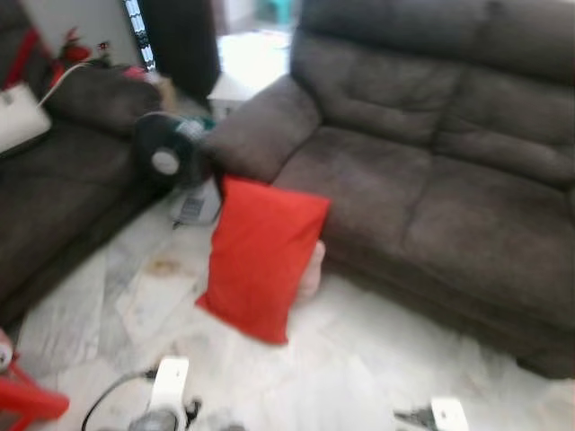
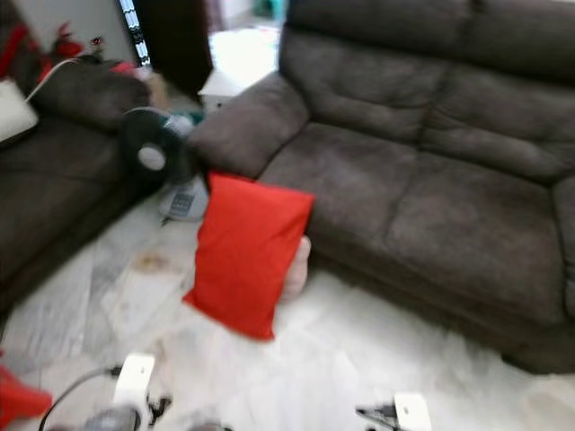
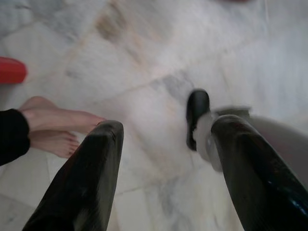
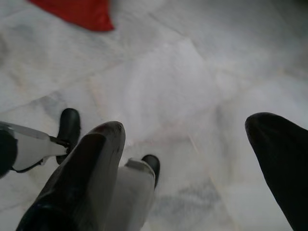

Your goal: Move the pillow to the sofa from floor

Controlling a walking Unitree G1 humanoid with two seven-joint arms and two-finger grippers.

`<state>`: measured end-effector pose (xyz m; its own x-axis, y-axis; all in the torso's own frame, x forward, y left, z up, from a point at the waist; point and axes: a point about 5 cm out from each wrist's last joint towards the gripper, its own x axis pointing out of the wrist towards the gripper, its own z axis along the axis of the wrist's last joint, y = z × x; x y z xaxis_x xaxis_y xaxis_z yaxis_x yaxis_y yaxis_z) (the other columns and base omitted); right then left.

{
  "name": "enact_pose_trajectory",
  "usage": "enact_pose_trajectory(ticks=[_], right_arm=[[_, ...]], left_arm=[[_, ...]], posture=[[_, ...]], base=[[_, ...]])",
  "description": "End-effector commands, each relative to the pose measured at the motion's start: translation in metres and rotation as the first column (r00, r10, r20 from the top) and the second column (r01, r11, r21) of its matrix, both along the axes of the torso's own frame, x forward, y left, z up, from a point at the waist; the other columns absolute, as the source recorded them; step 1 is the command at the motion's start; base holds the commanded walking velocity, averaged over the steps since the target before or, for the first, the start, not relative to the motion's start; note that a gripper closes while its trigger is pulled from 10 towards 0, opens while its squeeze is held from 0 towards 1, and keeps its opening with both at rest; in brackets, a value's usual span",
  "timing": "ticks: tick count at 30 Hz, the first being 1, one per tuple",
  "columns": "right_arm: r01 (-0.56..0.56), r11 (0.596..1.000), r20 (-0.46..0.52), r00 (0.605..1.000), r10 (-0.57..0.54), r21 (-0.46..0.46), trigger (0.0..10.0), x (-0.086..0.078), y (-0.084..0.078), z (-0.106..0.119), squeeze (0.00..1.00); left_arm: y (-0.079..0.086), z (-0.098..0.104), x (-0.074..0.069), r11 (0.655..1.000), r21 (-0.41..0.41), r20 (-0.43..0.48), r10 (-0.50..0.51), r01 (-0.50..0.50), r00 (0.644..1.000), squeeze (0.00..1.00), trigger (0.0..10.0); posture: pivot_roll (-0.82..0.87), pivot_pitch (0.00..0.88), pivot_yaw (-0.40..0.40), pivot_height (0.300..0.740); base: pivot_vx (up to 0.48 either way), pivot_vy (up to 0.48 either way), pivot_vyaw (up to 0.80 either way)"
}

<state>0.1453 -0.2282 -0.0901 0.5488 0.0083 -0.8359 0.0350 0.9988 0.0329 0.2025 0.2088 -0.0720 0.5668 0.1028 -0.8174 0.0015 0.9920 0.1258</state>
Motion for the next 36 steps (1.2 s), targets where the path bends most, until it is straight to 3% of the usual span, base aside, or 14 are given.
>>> enact_pose_trajectory(ticks=[1, 11, 30, 36], right_arm=[[0.008, 1.0, -0.035, 0.999, -0.008, -0.006, 10.0, -0.0109, -0.0041, -0.0032, 0.0], [0.011, 1.0, -0.036, 0.999, -0.011, -0.008, 10.0, -0.0111, -0.0043, -0.0033, 0.0], [0.059, 0.998, -0.018, 0.998, -0.058, 0.019, 10.0, -0.0114, -0.0031, -0.0034, 0.0], [0.064, 0.998, -0.014, 0.998, -0.063, 0.022, 10.0, -0.0111, -0.0032, -0.0032, 0.0]], left_arm=[[-0.0033, -0.0029, -0.0039, 1.0, -0.016, -0.017, 0.012, -0.012, 1.0, 0.0, 10.0], [-0.0032, -0.0029, -0.004, 1.0, -0.015, -0.018, 0.012, -0.012, 1.0, 0.0, 10.0], [-0.0027, -0.0028, -0.0041, 1.0, -0.018, -0.013, 0.019, -0.019, 1.0, 0.0, 10.0], [-0.0028, -0.0027, -0.0038, 1.0, -0.016, -0.013, 0.017, -0.018, 1.0, 0.0, 10.0]], posture=[[0.15, 0.054, -0.039, 0.74], [0.15, 0.056, -0.039, 0.74], [0.15, 0.057, -0.037, 0.74], [0.15, 0.057, -0.037, 0.74]], base=[[0.0, 0.0, 0.8], [0.0, 0.0, 0.72], [0.0, 0.0, 0.0], [0.396, 0.0, 0.0]])
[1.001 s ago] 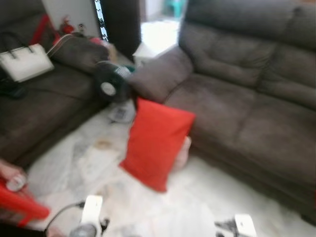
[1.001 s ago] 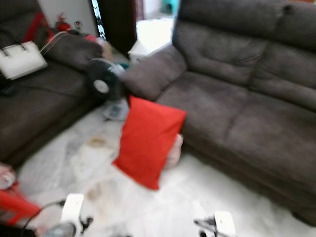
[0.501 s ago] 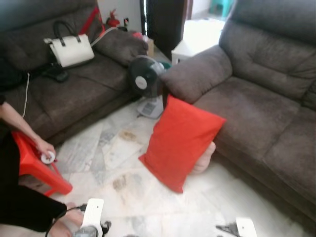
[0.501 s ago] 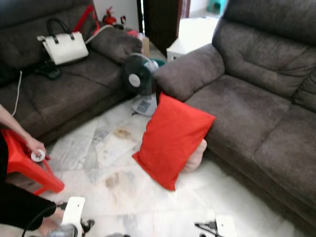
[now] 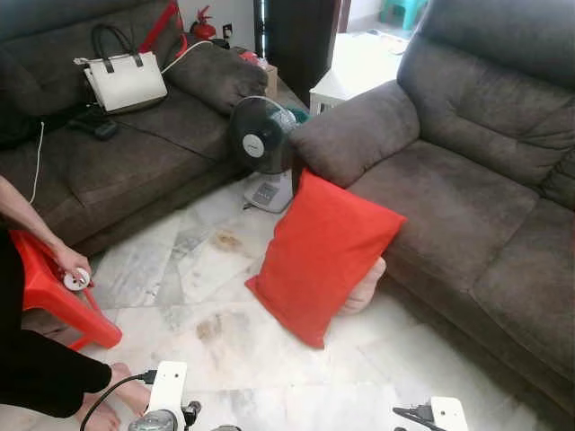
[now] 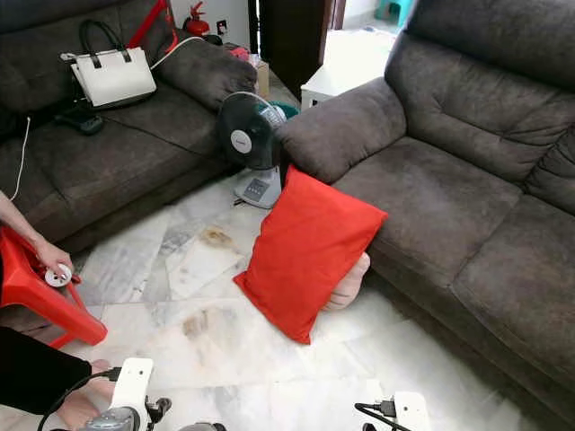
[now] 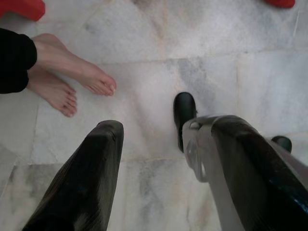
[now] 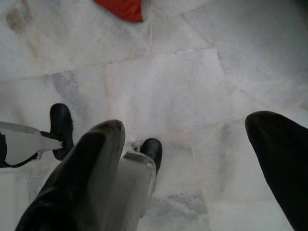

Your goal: Move the pillow to the sofa from floor

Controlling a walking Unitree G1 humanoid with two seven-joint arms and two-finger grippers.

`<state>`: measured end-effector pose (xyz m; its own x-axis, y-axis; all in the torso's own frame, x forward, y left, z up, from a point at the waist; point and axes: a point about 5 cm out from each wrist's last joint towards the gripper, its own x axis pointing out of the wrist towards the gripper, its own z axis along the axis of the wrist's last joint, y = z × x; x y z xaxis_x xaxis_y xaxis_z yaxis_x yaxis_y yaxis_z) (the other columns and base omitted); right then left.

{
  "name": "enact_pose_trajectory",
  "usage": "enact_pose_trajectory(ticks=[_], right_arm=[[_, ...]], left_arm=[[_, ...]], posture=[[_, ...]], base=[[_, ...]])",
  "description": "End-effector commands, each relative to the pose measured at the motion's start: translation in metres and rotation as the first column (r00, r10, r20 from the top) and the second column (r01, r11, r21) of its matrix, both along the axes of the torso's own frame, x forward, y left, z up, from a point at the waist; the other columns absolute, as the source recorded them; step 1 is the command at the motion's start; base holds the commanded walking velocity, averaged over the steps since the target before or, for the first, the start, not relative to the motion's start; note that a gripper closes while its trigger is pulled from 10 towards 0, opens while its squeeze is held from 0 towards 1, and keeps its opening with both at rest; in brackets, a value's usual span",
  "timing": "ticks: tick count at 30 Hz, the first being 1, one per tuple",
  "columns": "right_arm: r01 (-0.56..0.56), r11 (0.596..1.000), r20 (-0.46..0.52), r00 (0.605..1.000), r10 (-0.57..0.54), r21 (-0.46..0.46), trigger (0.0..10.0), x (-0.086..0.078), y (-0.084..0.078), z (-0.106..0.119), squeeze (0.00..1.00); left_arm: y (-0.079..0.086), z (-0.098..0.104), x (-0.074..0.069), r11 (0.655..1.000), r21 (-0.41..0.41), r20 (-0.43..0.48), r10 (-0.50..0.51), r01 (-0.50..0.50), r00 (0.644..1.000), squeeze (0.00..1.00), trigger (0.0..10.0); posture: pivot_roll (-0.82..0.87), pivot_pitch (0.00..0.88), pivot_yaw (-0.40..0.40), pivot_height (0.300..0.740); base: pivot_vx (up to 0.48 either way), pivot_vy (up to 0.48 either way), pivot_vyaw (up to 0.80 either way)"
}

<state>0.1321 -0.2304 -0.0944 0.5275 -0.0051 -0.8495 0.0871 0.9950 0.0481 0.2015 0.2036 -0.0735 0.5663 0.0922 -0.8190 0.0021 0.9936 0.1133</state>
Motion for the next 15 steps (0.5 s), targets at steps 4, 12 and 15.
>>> enact_pose_trajectory(ticks=[4, 12, 15], right_arm=[[0.012, 1.0, 0.012, 1.0, -0.012, 0.004, 10.0, 0.0021, -0.0011, 0.0011, 0.0], [0.014, 1.0, 0.012, 1.0, -0.014, -0.002, 10.0, 0.0021, -0.0018, 0.0012, 0.0], [0.022, 1.0, 0.013, 1.0, -0.022, -0.002, 10.0, 0.0019, -0.0022, 0.0012, 0.0]], left_arm=[[0.0023, -0.0013, -0.0028, 1.0, -0.004, -0.012, 0.018, -0.018, 1.0, 0.0, 10.0], [0.0017, -0.0013, -0.0027, 1.0, -0.006, -0.013, 0.017, -0.018, 1.0, 0.0, 10.0], [0.0014, -0.0014, -0.0028, 1.0, -0.006, -0.013, 0.017, -0.017, 1.0, 0.0, 10.0]], posture=[[0.15, 0.056, -0.037, 0.74], [0.15, 0.049, -0.038, 0.74], [0.15, 0.046, -0.038, 0.74]], base=[[0.352, 0.0, 0.0], [0.333, 0.0, 0.0], [0.341, 0.0, 0.0]])
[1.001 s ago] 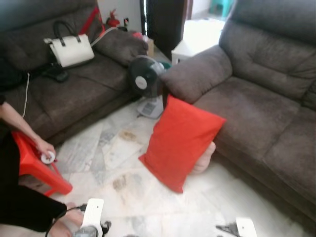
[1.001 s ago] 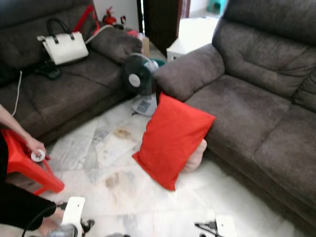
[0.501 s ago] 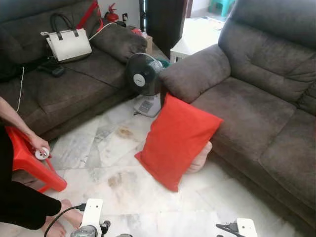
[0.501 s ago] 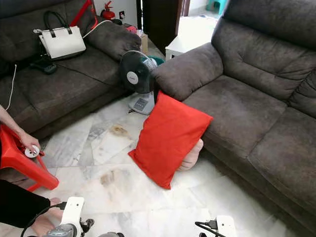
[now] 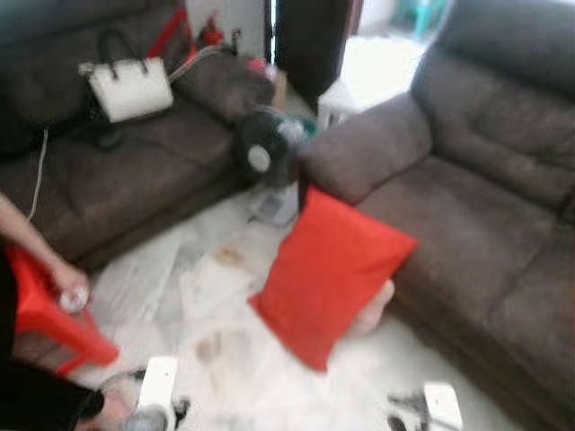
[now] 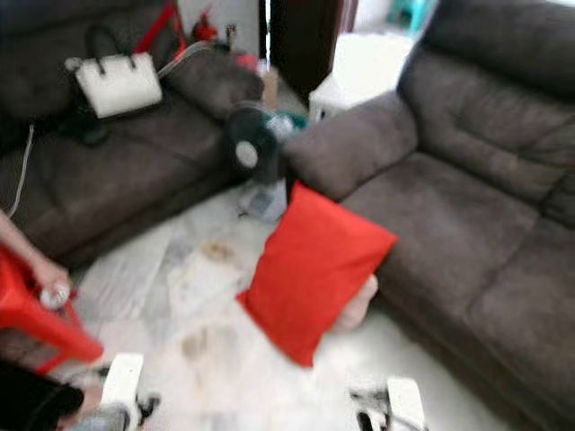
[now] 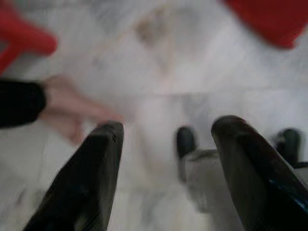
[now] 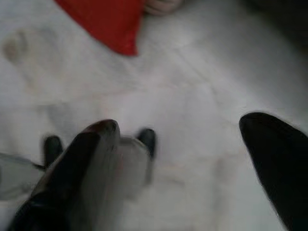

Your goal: Move the pillow to the sofa from floor

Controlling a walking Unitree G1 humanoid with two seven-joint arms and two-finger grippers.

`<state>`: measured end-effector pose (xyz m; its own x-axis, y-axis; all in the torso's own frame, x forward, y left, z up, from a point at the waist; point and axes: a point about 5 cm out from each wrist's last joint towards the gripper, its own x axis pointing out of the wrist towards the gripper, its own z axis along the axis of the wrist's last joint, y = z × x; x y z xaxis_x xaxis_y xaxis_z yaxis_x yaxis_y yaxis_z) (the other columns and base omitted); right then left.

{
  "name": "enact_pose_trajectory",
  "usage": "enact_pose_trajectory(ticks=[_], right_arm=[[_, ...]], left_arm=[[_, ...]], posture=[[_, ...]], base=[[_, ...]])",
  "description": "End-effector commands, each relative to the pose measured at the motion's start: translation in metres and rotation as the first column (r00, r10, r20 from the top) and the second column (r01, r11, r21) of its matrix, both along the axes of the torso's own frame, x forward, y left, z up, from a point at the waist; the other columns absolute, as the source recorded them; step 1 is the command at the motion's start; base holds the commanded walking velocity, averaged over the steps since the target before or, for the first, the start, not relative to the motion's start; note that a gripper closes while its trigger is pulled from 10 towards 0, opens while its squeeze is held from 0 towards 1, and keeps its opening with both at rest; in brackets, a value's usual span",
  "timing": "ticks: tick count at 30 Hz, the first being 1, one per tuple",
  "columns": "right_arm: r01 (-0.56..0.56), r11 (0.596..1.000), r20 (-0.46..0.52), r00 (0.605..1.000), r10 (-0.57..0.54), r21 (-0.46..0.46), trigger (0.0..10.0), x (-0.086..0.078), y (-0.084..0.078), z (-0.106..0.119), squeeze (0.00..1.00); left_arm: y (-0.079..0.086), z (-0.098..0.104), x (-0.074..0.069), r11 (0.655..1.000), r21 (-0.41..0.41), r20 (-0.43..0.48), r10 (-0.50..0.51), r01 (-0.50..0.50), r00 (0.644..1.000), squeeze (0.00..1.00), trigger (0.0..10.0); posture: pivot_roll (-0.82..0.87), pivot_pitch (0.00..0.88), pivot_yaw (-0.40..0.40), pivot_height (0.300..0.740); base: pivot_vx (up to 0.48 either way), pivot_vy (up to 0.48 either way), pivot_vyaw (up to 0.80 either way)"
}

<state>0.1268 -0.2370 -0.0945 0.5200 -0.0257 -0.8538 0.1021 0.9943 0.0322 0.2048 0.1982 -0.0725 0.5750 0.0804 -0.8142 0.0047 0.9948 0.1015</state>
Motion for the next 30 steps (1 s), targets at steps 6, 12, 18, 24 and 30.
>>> enact_pose_trajectory(ticks=[6, 12, 18, 24, 30], right_arm=[[0.0, 1.0, 0.008, 1.0, 0.0, 0.017, 10.0, 0.0064, 0.0045, 0.0008, 0.0], [-0.006, 1.0, 0.006, 1.0, 0.006, 0.009, 10.0, 0.0063, 0.0042, 0.0008, 0.0], [-0.008, 1.0, 0.007, 1.0, 0.008, 0.003, 10.0, 0.0065, 0.0038, 0.0009, 0.0], [-0.01, 1.0, 0.01, 1.0, 0.01, 0.002, 10.0, 0.0069, 0.0036, 0.0012, 0.0], [-0.018, 1.0, 0.014, 1.0, 0.018, -0.001, 10.0, 0.0078, 0.0036, 0.0016, 0.0]], left_arm=[[0.0066, -0.0025, -0.0062, 1.0, 0.005, -0.023, 0.021, -0.021, 1.0, 0.0, 10.0], [0.0066, -0.0026, -0.0065, 1.0, 0.004, -0.024, 0.022, -0.022, 0.999, 0.0, 10.0], [0.0067, -0.0027, -0.0067, 1.0, 0.004, -0.026, 0.024, -0.023, 0.999, 0.0, 10.0], [0.0065, -0.0026, -0.0063, 1.0, 0.003, -0.026, 0.026, -0.026, 0.999, 0.0, 10.0], [0.0067, -0.0024, -0.0061, 1.0, 0.005, -0.026, 0.026, -0.026, 0.999, 0.0, 10.0]], posture=[[0.15, 0.044, -0.04, 0.74], [0.15, 0.048, -0.04, 0.74], [0.15, 0.053, -0.041, 0.74], [0.15, 0.055, -0.04, 0.74], [0.16, 0.058, -0.041, 0.74]], base=[[0.346, 0.0, -0.53], [0.351, 0.0, -0.74], [0.354, 0.0, 0.0], [0.359, 0.0, 0.0], [0.359, 0.0, 0.0]])
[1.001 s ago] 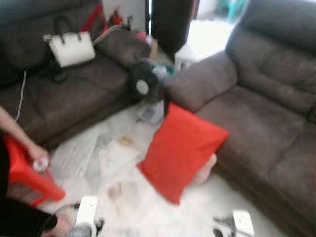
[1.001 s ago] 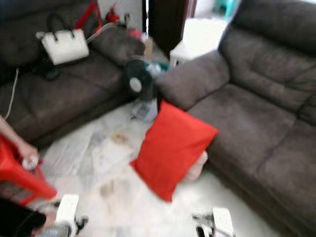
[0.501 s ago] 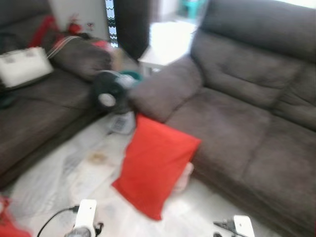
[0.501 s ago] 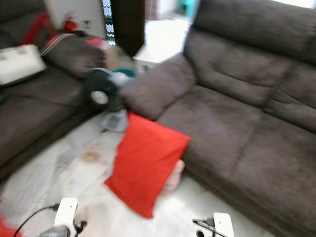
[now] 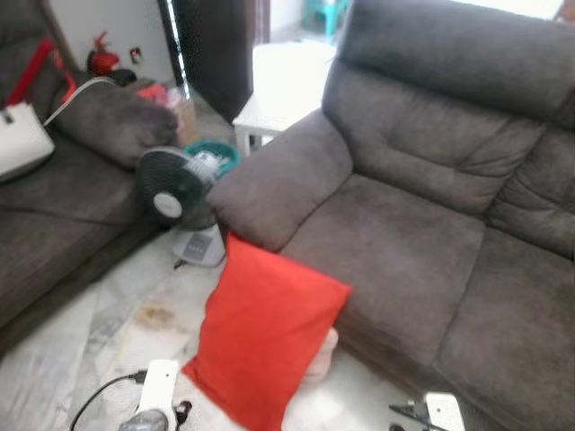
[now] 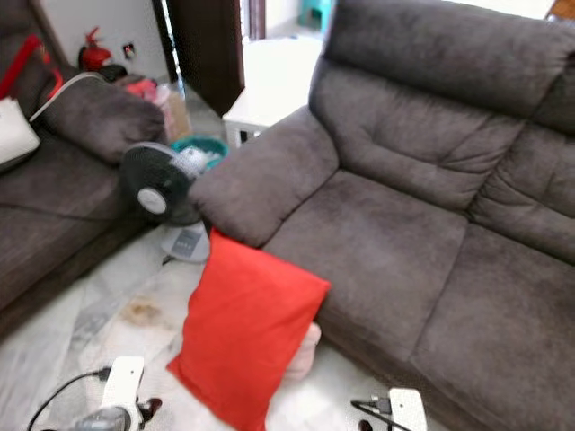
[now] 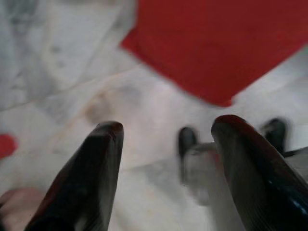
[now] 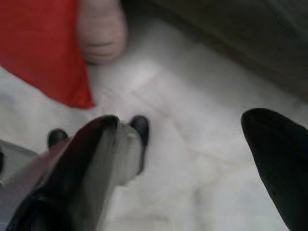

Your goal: Move the pillow to the sofa from floor

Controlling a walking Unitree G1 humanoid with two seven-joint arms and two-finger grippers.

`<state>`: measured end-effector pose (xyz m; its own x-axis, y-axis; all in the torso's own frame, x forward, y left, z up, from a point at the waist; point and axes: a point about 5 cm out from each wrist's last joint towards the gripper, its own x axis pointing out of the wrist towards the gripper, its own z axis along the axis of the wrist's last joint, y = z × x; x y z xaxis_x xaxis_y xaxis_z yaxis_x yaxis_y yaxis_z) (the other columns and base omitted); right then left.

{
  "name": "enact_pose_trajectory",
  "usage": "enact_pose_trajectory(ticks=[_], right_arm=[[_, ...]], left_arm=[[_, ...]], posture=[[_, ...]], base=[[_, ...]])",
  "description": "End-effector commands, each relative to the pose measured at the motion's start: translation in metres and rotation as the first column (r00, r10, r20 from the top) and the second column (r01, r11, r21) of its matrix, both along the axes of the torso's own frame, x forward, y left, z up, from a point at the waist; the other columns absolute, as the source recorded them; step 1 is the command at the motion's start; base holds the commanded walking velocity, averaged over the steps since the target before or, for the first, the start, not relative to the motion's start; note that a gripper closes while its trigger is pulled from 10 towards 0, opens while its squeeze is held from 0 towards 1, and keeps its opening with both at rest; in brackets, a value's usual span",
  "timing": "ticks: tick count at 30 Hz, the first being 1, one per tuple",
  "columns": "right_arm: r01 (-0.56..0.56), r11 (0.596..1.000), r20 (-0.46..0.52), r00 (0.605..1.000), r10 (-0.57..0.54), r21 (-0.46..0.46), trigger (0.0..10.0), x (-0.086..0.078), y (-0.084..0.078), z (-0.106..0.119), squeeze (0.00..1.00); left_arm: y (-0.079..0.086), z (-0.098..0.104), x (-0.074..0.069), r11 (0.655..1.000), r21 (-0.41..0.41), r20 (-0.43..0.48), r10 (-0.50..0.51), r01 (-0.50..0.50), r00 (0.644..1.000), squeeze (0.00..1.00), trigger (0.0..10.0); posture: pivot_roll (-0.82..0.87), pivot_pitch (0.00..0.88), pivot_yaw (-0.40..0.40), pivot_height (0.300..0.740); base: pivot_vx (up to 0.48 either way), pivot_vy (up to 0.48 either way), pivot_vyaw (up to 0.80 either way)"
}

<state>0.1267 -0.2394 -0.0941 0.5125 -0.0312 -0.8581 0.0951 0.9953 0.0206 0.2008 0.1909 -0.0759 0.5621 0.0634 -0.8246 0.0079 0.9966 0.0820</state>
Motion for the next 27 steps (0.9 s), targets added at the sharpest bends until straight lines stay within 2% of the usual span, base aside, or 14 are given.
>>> enact_pose_trajectory(ticks=[1, 6, 27], right_arm=[[-0.019, 1.0, 0.022, 1.0, 0.019, 0.007, 10.0, 0.0082, 0.0061, 0.0014, 0.0], [-0.038, 0.999, 0.023, 0.999, 0.038, 0.001, 10.0, 0.0088, 0.006, 0.0017, 0.0], [-0.055, 0.998, 0.016, 0.998, 0.055, 0.007, 10.0, 0.0089, 0.0061, 0.0017, 0.0]], left_arm=[[0.0141, 0.001, -0.002, 0.999, 0.026, -0.01, 0.028, -0.027, 1.0, 0.0, 10.0], [0.0145, 0.0009, -0.0021, 0.999, 0.037, -0.015, 0.021, -0.021, 1.0, 0.0, 10.0], [0.0138, 0.0012, -0.0015, 0.999, 0.028, -0.006, 0.035, -0.035, 0.999, 0.0, 10.0]], posture=[[0.16, 0.058, -0.041, 0.74], [0.16, 0.06, -0.041, 0.74], [0.16, 0.063, -0.043, 0.74]], base=[[0.356, 0.0, 0.0], [0.202, 0.0, 0.19], [0.0, 0.0, 0.8]])
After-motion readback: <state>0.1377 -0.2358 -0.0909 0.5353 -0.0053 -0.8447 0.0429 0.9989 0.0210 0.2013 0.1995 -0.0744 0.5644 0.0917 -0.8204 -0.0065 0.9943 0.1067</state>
